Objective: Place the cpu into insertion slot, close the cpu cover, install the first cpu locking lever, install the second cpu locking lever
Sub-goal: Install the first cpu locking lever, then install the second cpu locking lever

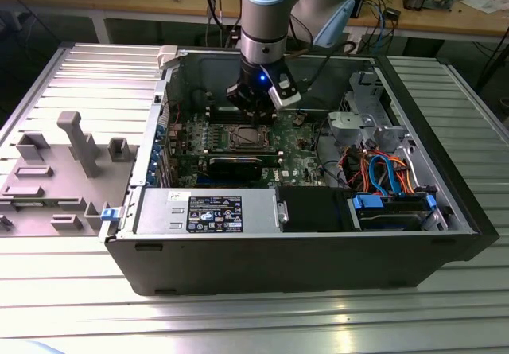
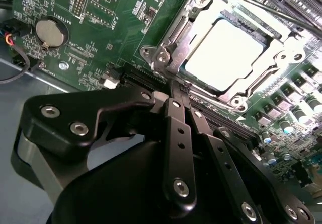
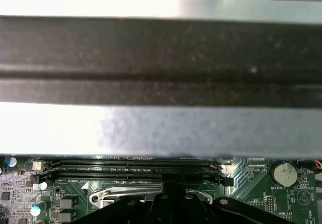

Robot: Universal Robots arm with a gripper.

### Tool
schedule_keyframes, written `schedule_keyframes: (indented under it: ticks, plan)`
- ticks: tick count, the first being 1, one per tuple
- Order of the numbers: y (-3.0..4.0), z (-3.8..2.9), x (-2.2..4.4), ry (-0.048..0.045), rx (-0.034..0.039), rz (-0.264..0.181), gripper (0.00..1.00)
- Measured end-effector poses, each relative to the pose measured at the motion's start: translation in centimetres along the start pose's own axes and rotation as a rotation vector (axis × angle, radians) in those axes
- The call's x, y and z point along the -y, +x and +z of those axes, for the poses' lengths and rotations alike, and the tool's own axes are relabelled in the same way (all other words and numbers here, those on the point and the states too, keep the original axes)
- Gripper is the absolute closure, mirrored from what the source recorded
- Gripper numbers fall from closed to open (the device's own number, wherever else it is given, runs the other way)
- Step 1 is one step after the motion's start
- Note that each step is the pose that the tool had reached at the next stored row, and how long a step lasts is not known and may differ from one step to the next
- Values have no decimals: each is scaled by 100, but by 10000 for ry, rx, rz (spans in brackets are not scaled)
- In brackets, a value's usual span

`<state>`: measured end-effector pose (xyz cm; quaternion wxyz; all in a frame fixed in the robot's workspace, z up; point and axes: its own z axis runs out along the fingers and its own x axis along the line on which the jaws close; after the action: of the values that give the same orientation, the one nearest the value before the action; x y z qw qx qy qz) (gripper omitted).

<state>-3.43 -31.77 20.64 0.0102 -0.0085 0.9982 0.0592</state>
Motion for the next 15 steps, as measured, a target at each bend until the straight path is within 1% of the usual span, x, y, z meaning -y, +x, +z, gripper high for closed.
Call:
schedule_keyframes:
  ticks: [3, 15]
  plan:
    - [0, -1, 16, 11, 1, 1, 89]
    - [0, -3, 26, 12, 0, 0, 89]
